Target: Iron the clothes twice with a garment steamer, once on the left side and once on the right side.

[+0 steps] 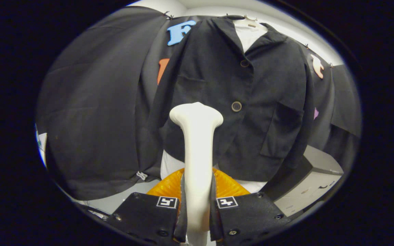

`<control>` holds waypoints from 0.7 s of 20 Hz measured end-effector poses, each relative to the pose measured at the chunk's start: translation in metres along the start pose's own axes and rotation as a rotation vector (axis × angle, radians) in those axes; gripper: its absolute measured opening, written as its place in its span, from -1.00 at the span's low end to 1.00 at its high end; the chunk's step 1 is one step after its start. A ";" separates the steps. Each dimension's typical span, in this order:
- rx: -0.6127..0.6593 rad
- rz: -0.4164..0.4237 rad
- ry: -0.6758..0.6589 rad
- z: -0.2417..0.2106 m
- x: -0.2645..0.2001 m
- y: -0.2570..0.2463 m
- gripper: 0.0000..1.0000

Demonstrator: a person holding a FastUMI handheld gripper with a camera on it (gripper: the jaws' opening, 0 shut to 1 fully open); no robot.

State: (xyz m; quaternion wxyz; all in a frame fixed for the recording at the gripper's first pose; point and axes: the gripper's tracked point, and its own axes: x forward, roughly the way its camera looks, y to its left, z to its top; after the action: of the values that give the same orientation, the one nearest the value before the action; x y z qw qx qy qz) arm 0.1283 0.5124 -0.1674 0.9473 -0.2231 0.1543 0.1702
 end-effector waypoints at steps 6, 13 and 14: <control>-0.024 -0.003 0.080 -0.041 -0.012 0.013 -0.43; -0.037 0.002 0.158 -0.075 -0.015 0.019 -0.43; -0.051 0.007 0.173 -0.082 -0.016 0.019 -0.43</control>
State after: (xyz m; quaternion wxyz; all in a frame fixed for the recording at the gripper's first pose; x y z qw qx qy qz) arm 0.0890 0.4854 -0.2384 0.9238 -0.2607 0.2321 0.1574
